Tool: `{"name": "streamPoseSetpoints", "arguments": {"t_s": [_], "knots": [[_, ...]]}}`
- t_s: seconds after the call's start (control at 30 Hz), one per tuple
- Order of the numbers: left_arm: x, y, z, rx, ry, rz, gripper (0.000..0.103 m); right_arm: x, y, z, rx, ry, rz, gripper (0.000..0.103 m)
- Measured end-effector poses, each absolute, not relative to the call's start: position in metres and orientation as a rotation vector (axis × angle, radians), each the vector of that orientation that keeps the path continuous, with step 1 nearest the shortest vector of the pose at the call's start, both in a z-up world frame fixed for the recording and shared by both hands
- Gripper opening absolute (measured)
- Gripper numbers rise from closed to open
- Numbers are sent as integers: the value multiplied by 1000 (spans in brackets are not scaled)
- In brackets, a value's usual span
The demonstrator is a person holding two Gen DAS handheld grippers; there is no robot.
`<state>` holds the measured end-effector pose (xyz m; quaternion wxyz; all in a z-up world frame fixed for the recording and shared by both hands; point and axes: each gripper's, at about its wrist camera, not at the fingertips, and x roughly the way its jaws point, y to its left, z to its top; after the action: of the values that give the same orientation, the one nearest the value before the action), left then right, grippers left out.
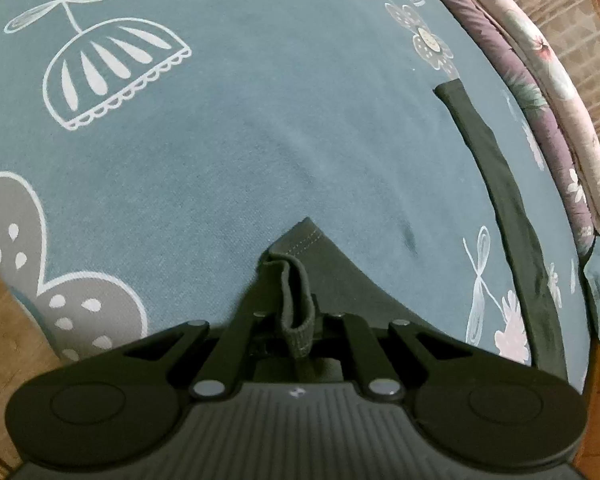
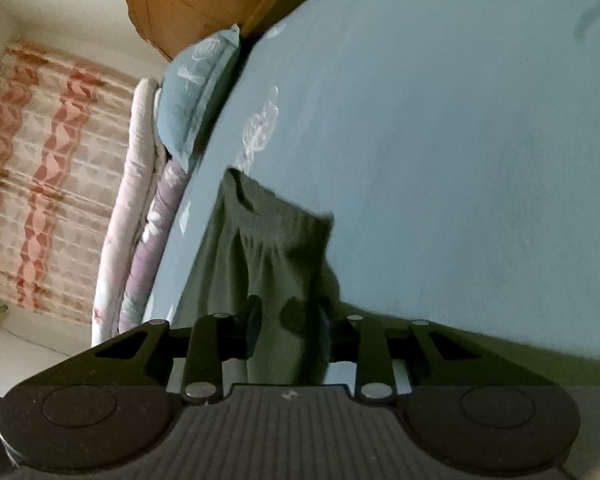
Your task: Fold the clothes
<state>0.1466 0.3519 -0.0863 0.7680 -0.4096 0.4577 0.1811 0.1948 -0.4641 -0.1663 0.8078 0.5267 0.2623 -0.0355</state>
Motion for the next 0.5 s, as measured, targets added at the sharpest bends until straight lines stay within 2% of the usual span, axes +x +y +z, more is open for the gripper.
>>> {"name": "streamPoseSetpoints", "arguments": {"t_s": [0.03, 0.07, 0.33, 0.43, 0.5], "knots": [[149, 350, -86, -882, 996, 397, 6, 201, -465, -166, 1112, 563, -81, 19], [151, 349, -86, -875, 999, 401, 6, 207, -466, -166, 1088, 580, -94, 4], [150, 341, -80, -832, 999, 415, 6, 174, -479, -140, 975, 604, -175, 4], [146, 341, -80, -831, 995, 415, 6, 170, -483, -141, 952, 659, -215, 13], [144, 341, -80, -831, 993, 415, 6, 167, -481, -128, 898, 649, -259, 23]]}}
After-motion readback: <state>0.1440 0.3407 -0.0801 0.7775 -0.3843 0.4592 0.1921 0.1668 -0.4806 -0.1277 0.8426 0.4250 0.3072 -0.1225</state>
